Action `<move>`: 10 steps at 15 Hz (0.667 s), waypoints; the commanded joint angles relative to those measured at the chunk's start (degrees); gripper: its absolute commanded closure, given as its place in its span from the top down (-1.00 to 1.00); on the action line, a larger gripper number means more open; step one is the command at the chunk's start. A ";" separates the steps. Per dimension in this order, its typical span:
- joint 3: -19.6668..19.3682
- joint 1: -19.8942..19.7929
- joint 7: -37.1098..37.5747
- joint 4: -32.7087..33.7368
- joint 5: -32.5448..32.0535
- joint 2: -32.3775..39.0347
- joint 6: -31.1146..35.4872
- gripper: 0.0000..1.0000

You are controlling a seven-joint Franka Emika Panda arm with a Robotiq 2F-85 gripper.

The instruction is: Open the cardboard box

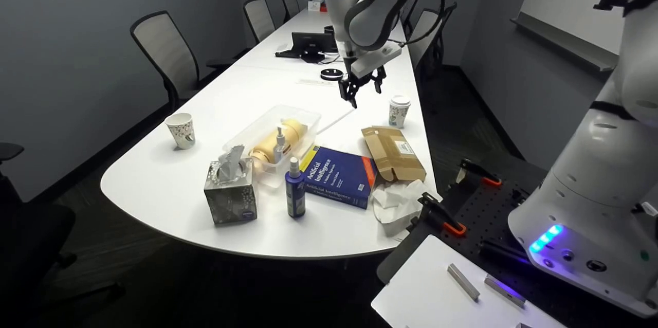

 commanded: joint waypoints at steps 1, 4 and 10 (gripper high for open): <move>-4.51 5.36 4.57 7.36 -0.41 9.63 -3.72 1.00; -7.34 8.48 7.83 11.14 0.20 15.89 -5.26 1.00; -9.63 10.82 10.09 18.10 1.50 26.25 -8.02 1.00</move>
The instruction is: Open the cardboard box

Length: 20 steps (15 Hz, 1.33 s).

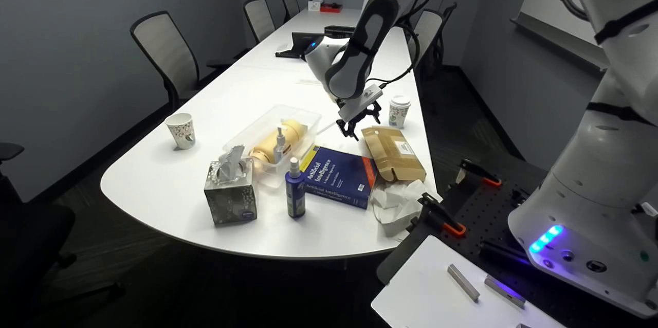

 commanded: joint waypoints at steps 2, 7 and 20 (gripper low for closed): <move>-2.07 2.08 1.61 6.23 1.51 6.98 -4.33 1.00; -2.87 2.29 1.22 9.47 3.24 11.17 -6.59 1.00; -3.79 1.35 1.03 10.07 4.53 10.42 -7.54 -1.00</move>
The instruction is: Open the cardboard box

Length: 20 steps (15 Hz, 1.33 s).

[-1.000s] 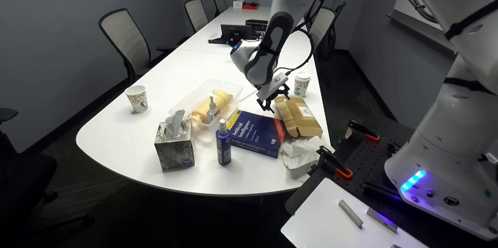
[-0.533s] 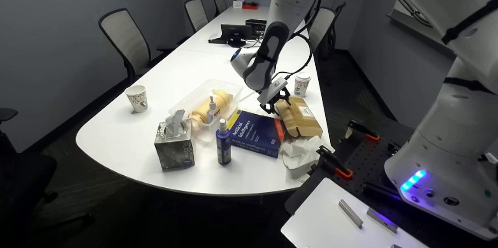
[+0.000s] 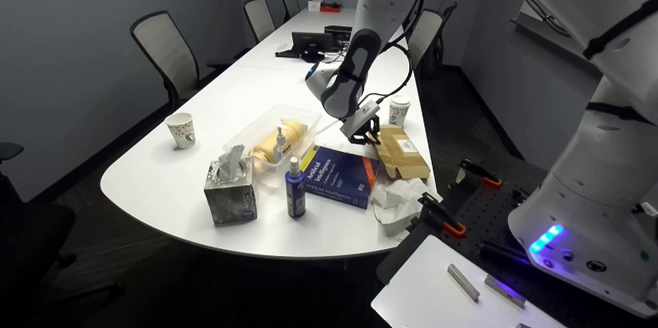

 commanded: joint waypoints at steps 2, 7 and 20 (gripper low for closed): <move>-1.28 -0.32 0.62 -1.63 2.70 -3.95 -0.26 -1.00; -3.02 -2.52 0.95 -6.36 5.09 -10.05 2.65 -0.98; -3.72 -9.08 -4.95 -31.80 9.96 -28.75 34.80 -0.98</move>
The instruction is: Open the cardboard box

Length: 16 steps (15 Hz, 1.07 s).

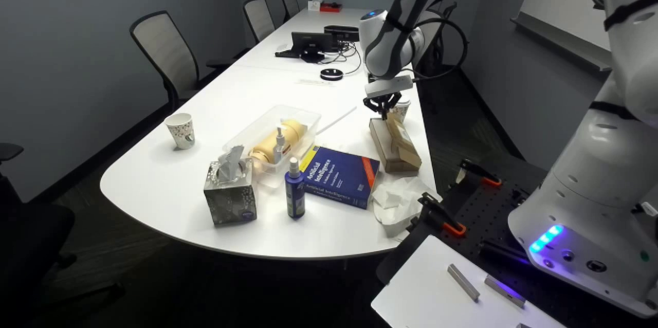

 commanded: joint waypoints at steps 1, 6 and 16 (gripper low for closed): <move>-0.62 -1.10 -4.57 -9.65 2.99 -7.49 8.05 -0.98; 0.95 -6.35 -16.28 -17.14 12.20 -12.61 14.65 -0.98; 16.09 -26.25 -46.06 -20.77 35.16 -18.59 14.17 -0.98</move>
